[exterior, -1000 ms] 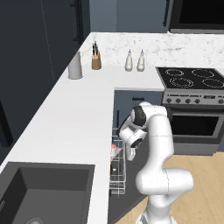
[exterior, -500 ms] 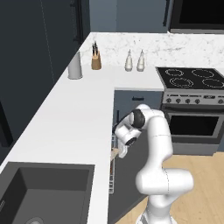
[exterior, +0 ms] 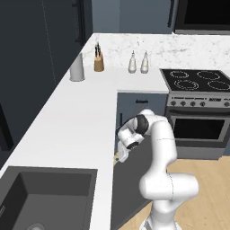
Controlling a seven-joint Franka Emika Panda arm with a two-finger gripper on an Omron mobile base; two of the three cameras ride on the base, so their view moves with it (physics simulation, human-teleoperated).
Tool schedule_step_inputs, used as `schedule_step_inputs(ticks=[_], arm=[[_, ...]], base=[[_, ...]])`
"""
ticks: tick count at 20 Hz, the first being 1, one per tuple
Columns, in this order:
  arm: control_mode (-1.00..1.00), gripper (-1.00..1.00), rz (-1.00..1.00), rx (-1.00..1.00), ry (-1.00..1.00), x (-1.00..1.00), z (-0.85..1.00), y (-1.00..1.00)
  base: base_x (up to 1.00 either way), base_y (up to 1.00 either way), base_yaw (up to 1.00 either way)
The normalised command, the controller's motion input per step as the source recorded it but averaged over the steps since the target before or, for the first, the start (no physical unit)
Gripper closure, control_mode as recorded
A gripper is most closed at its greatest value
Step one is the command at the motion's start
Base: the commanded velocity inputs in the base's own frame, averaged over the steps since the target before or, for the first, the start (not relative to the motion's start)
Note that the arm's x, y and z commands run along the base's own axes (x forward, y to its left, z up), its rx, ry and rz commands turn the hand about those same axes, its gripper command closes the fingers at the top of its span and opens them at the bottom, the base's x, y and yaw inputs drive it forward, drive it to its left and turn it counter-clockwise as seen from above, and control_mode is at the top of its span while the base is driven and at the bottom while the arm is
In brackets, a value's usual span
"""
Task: Pick up the cup and bowl from the counter, place them in the dishwasher, and close the dishwasher door.
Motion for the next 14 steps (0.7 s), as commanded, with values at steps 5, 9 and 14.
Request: schedule_step_inputs(ticks=[5,9,14], arm=[[-1.0,-1.0,-0.02,0.0,-0.08,-0.25,0.99,-0.92],[-1.0,-1.0,-0.04,0.0,-0.08,-0.38,1.0,-0.59],[-1.0,-1.0,-0.02,0.01,-0.09,-0.35,1.0,-0.39]], base=[[0.0,0.0,0.0],[0.0,0.0,0.0],[0.0,0.0,0.0]])
